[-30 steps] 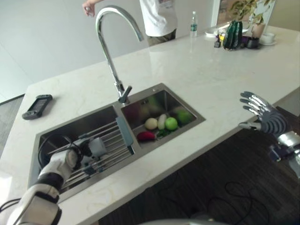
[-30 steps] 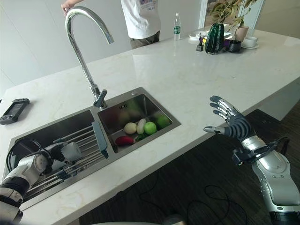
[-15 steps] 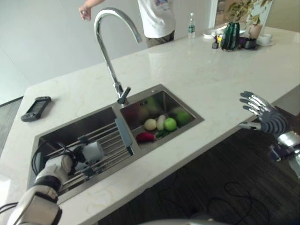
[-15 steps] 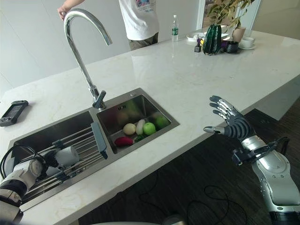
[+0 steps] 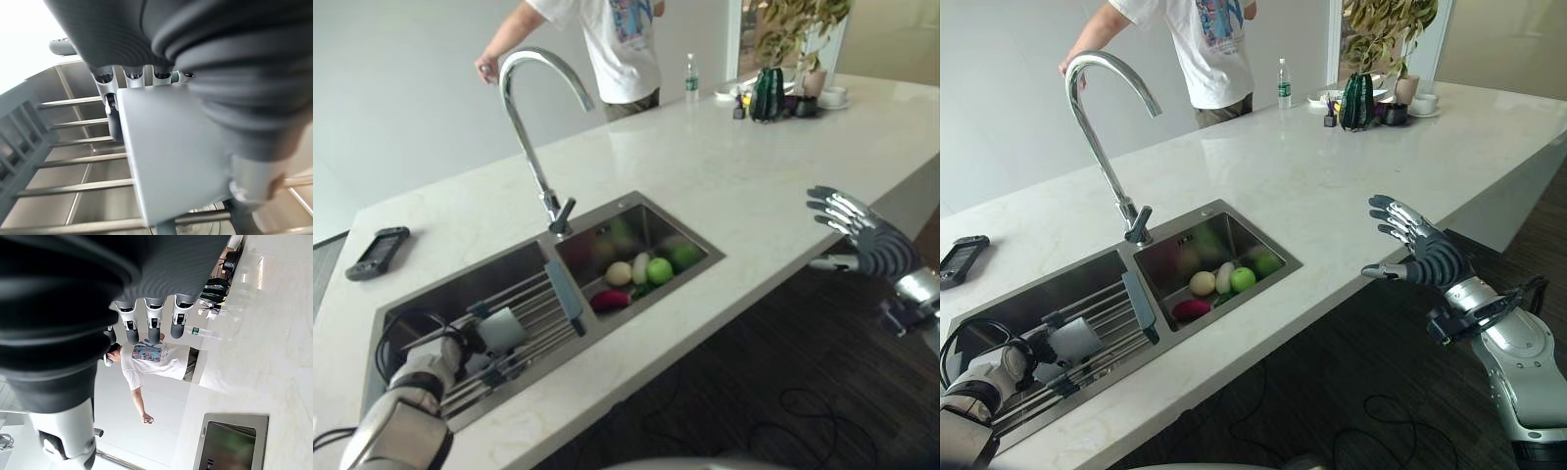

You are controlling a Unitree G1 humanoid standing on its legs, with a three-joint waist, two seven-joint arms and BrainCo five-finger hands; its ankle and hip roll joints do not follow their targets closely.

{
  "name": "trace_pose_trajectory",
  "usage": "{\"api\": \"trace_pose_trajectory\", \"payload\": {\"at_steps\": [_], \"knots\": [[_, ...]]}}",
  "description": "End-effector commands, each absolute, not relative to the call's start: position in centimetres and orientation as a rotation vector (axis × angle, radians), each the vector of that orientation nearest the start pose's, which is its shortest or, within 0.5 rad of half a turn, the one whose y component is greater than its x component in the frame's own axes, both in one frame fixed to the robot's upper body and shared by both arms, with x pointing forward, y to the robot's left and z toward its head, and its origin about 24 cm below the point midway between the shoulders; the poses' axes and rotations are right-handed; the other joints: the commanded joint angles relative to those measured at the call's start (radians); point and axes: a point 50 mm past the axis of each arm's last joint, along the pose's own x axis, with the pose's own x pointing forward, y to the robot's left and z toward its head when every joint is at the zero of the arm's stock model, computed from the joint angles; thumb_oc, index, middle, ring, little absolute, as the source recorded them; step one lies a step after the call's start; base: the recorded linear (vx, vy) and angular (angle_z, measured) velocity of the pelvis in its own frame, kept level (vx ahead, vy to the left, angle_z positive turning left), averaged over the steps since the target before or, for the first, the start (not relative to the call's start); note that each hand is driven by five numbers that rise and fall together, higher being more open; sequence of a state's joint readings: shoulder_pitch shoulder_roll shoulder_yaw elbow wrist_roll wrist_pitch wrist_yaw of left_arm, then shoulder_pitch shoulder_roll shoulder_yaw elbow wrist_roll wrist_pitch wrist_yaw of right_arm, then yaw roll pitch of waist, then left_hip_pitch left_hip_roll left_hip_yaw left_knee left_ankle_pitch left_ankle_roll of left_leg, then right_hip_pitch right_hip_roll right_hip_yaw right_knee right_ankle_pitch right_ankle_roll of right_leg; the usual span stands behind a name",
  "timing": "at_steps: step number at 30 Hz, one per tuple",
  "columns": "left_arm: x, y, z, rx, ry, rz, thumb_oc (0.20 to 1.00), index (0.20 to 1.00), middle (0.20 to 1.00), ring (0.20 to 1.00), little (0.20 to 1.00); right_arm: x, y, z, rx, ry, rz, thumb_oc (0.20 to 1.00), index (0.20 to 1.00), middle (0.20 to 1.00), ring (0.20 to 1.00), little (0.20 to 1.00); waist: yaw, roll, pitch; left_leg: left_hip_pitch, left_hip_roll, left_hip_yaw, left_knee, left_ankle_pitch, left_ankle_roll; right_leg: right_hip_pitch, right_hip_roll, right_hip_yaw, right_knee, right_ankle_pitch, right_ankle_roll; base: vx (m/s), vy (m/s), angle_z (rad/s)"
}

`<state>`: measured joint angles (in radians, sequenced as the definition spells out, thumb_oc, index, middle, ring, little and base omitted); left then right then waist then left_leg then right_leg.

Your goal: Place the dishes in the dishwasher.

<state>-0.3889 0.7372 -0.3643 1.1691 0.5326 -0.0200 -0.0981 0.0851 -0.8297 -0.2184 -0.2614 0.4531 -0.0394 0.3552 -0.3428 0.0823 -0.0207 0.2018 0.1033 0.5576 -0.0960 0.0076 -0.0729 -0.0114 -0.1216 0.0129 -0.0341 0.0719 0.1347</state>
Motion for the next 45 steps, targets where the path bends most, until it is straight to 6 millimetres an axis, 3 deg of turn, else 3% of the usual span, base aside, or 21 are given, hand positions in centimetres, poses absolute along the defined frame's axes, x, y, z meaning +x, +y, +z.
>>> {"api": "trace_pose_trajectory", "payload": {"at_steps": [1,8,16,20,25,31,39,45], "knots": [[23.5,37.4,-2.3,1.332,0.976,-0.148,0.2,0.2,0.2,0.2,0.2,23.3,-26.2,20.0,-0.467,-0.392,0.342,1.0,1.0,1.0,1.0,1.0,0.003,-0.046,0.024,0.034,0.002,-0.096,0.009,-0.079,0.013,0.101,-0.021,-0.114,-0.053,-0.029,0.064,0.0,-0.006,-0.06],[24.5,36.7,-1.5,1.394,0.866,-0.128,0.2,0.2,0.2,0.2,0.2,23.3,-25.9,19.5,-0.465,-0.388,0.337,1.0,1.0,1.0,1.0,1.0,0.019,-0.049,0.036,0.016,0.003,-0.095,0.009,-0.052,0.016,0.089,-0.018,-0.129,-0.053,-0.01,0.05,-0.04,-0.028,0.0],[26.0,36.9,1.1,1.392,0.697,-0.029,0.2,0.2,0.2,0.2,0.2,23.0,-26.2,18.6,-0.454,-0.373,0.295,1.0,1.0,1.0,1.0,1.0,0.047,-0.048,0.045,0.012,0.003,-0.119,0.009,-0.049,0.013,0.098,-0.018,-0.148,-0.053,-0.011,0.049,-0.01,-0.013,0.01],[26.7,36.6,2.7,1.417,0.581,0.033,0.2,0.2,0.2,0.2,0.2,22.8,-26.4,18.4,-0.446,-0.37,0.278,1.0,1.0,1.0,1.0,1.0,0.064,-0.051,0.049,0.007,0.005,-0.136,0.009,-0.045,0.011,0.102,-0.019,-0.161,-0.053,-0.012,0.046,-0.02,-0.041,0.15],[27.8,35.3,6.1,1.396,0.297,0.172,0.2,0.2,0.2,0.2,0.2,22.6,-26.3,17.7,-0.432,-0.379,0.249,1.0,1.0,1.0,1.0,1.0,0.105,-0.061,0.059,-0.003,0.008,-0.173,0.009,-0.041,0.009,0.113,-0.021,-0.188,-0.053,-0.017,0.041,-0.03,-0.055,0.2],[27.7,34.2,9.2,1.346,0.056,0.289,0.2,0.2,0.2,0.2,0.2,22.5,-26.1,17.2,-0.413,-0.39,0.217,1.0,1.0,1.0,1.0,1.0,0.148,-0.07,0.06,-0.022,0.01,-0.214,0.009,-0.03,0.004,0.116,-0.023,-0.211,-0.053,-0.019,0.033,-0.02,-0.052,0.22],[27.5,33.7,12.0,1.273,-0.11,0.391,0.2,0.2,0.2,0.2,0.2,22.6,-25.7,17.2,-0.404,-0.395,0.209,1.0,1.0,1.0,1.0,1.0,0.181,-0.072,0.062,-0.039,0.016,-0.251,0.009,-0.017,-0.006,0.125,-0.024,-0.239,-0.053,-0.028,0.026,-0.01,-0.036,0.17],[26.7,33.0,14.6,1.117,-0.3,0.487,0.2,0.2,0.2,0.2,0.2,22.8,-24.8,17.1,-0.392,-0.404,0.222,1.0,1.0,1.0,1.0,1.0,0.215,-0.073,0.065,-0.056,0.018,-0.285,0.009,-0.008,-0.012,0.135,-0.023,-0.265,-0.053,-0.038,0.018,-0.01,-0.04,0.12]]}}
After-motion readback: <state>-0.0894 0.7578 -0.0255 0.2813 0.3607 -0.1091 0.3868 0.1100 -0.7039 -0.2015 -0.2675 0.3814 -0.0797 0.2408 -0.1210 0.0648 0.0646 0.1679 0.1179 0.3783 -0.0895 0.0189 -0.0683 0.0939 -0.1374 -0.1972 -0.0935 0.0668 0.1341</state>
